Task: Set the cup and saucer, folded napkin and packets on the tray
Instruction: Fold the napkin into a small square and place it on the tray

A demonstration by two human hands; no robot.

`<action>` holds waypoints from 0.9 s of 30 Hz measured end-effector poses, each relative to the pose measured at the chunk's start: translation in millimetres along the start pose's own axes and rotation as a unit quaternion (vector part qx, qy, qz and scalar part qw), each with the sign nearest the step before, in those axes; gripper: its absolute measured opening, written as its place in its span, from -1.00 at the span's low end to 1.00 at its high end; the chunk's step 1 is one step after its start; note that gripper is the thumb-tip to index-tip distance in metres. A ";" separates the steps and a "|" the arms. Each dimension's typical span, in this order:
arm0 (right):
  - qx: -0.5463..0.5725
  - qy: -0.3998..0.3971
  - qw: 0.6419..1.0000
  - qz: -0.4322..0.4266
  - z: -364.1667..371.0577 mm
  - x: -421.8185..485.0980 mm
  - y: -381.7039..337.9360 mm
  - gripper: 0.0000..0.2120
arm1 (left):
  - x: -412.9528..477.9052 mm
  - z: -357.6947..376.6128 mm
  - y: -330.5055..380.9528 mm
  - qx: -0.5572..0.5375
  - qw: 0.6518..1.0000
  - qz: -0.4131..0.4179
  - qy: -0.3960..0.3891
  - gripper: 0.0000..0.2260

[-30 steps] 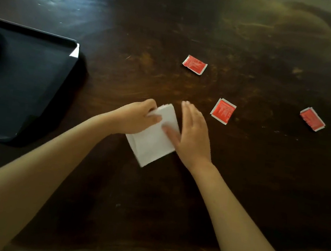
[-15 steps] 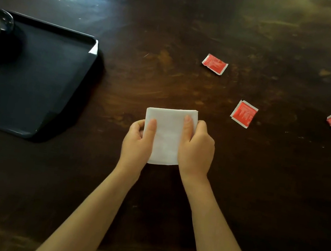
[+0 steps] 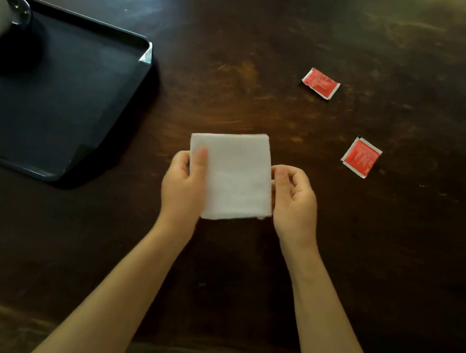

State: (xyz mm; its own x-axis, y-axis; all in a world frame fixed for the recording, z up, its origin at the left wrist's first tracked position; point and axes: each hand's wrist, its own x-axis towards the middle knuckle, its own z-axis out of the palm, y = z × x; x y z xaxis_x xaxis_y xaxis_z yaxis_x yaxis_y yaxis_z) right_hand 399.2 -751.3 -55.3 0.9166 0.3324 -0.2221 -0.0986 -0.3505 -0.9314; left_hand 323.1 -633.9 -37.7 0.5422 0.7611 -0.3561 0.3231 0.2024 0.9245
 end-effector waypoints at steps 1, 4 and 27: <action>0.021 -0.048 0.999 0.008 -2.6 -3.7 -1.6 -0.80 | 4.2 -5.2 1.4 -0.040 0.998 -0.041 -0.021 -0.90; -0.003 -0.156 0.988 -0.005 -5.8 -18.9 -3.3 -0.53 | 8.9 -17.5 4.7 -0.118 0.979 -0.113 -0.122 -0.75; -0.278 -0.061 0.866 -0.412 13.8 -24.8 34.4 -0.77 | 11.2 -39.5 -24.9 -0.228 0.923 -0.227 -0.209 -0.71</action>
State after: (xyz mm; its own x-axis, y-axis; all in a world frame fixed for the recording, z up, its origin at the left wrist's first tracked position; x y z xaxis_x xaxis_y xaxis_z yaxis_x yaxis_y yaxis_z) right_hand 367.8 -759.5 -85.7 0.5369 0.7475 0.3911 0.8015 -0.3071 -0.5131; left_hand 290.4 -606.1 -59.3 0.7144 0.2481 -0.6543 0.2822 0.7535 0.5938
